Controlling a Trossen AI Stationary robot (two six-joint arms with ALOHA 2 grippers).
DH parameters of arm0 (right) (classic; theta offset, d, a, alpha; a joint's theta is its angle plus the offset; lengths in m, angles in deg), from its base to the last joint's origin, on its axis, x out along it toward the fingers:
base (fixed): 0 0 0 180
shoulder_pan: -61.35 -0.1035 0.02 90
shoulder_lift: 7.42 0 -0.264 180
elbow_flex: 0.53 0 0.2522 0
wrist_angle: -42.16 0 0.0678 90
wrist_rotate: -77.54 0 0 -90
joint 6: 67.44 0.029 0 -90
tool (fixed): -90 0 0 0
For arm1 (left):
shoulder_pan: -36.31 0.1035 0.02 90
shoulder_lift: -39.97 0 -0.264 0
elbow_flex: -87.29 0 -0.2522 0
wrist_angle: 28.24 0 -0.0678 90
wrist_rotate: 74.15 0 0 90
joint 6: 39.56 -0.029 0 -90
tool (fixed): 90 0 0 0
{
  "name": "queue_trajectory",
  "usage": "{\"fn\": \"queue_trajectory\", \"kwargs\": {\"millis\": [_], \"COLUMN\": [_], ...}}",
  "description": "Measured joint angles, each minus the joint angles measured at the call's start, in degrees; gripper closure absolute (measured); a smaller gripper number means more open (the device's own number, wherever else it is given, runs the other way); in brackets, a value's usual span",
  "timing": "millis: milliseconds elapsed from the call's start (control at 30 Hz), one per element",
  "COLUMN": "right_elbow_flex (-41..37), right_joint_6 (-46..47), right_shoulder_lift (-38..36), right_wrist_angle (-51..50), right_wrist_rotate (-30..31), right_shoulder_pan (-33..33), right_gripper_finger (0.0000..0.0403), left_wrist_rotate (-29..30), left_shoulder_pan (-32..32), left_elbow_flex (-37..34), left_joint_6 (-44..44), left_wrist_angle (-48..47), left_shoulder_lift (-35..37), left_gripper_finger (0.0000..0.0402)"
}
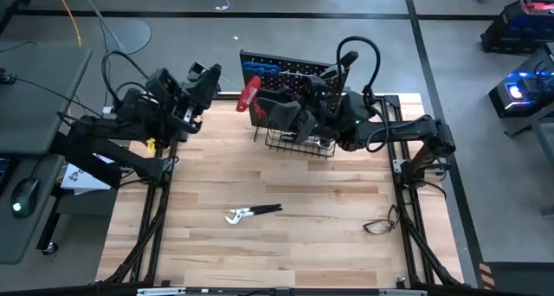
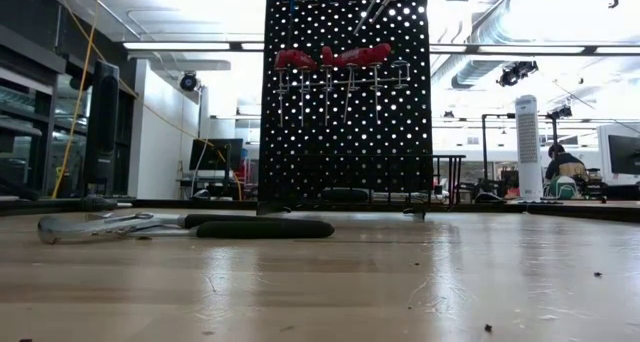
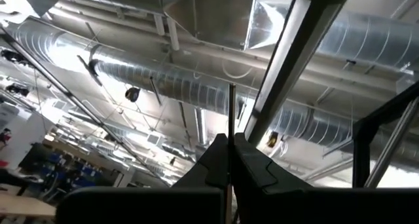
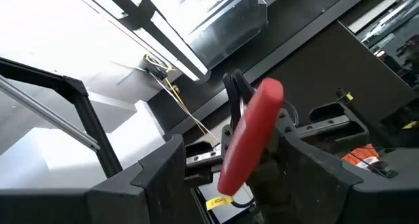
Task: Hang tools onto peg board
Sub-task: Hang the red allen wrench on the peg board
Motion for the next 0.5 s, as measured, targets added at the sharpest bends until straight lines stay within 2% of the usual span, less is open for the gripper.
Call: {"fn": "queue_trajectory", "kwargs": {"millis": [500], "right_elbow_flex": [0.00], "right_joint_6": [1.71], "right_shoulder_lift": [0.00], "right_wrist_angle": [-1.24], "right_wrist_rotate": [1.06], "right_shoulder_pan": [0.00], "right_gripper_finger": [0.0173], "left_wrist_rotate": [-0.59], "left_shoulder_pan": [0.42], "left_elbow_flex": [0.02], "left_joint_6": [3.64], "left_wrist_angle": [-0.43], "left_shoulder_lift": [-2.03], "left_gripper_finger": [0.0401]}}
